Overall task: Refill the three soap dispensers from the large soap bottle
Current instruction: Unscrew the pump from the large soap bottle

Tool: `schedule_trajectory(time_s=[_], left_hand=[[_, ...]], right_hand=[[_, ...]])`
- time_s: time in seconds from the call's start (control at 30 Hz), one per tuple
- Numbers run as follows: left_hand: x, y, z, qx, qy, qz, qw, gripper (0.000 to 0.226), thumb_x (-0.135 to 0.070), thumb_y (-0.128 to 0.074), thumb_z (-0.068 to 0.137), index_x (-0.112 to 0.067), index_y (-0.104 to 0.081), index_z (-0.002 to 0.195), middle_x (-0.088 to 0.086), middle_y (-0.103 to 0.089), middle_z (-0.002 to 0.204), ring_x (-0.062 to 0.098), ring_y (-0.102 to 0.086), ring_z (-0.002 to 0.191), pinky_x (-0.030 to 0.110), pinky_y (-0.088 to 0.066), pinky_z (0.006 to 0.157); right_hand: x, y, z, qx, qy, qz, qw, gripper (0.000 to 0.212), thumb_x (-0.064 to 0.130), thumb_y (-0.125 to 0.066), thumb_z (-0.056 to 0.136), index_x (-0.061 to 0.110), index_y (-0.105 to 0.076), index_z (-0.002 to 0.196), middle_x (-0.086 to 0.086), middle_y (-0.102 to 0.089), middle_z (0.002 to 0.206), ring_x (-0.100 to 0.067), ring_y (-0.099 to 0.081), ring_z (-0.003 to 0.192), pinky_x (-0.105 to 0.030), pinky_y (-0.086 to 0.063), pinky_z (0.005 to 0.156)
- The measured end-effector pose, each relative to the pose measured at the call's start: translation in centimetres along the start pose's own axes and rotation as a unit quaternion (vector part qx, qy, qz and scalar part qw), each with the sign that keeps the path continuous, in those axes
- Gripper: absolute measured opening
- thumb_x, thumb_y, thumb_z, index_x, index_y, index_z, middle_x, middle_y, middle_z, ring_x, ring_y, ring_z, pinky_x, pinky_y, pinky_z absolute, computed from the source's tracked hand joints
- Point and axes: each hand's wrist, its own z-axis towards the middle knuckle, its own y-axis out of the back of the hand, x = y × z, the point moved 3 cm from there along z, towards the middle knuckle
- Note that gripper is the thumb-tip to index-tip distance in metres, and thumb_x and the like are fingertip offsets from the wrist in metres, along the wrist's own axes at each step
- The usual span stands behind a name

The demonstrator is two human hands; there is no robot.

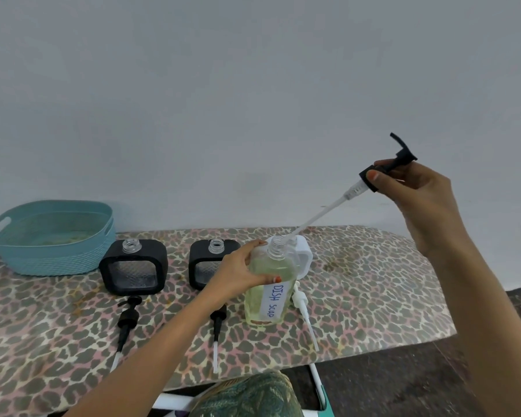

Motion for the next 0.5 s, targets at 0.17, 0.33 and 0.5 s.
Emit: schedule_trajectory(time_s=[0.17,0.33,0.5], left_hand=[[0.0,0.0,0.0,-0.002,0.003,-0.009,1.000,0.082,-0.026,-0.084,0.059,-0.023,-0.043,0.130,-0.003,-0.058,0.125,0.009,-0.056,0.112,0.028,-0.045,0.098],[0.1,0.0,0.0,0.001,0.006,-0.008,1.000,0.085,-0.027,-0.084,0.059,-0.023,-0.042,0.132,-0.004,-0.056,0.127,0.011,-0.054,0.116,0.033,-0.044,0.101],[-0.3,0.0,-0.1,-0.002,0.005,-0.007,1.000,0.083,-0.019,-0.081,0.062,-0.018,-0.040,0.134,0.001,-0.053,0.131,0.011,-0.052,0.113,0.027,-0.043,0.097]], right_hand=[[1.1,1.2,-0.1,-0.019,0.021,0.032,0.999,0.012,0.011,-0.069,0.079,0.021,-0.067,0.086,0.003,-0.069,0.087,-0.010,-0.065,0.088,-0.028,-0.048,0.095],[0.3,1.8,-0.2,-0.018,0.009,0.028,0.999,0.012,0.012,-0.070,0.078,0.020,-0.068,0.086,0.003,-0.069,0.087,-0.011,-0.065,0.089,-0.030,-0.047,0.096],[-1.1,4.5,-0.1,-0.076,-0.016,0.102,0.992,0.037,0.037,-0.075,0.054,0.018,-0.067,0.085,0.004,-0.069,0.087,-0.010,-0.065,0.092,-0.016,-0.050,0.081]])
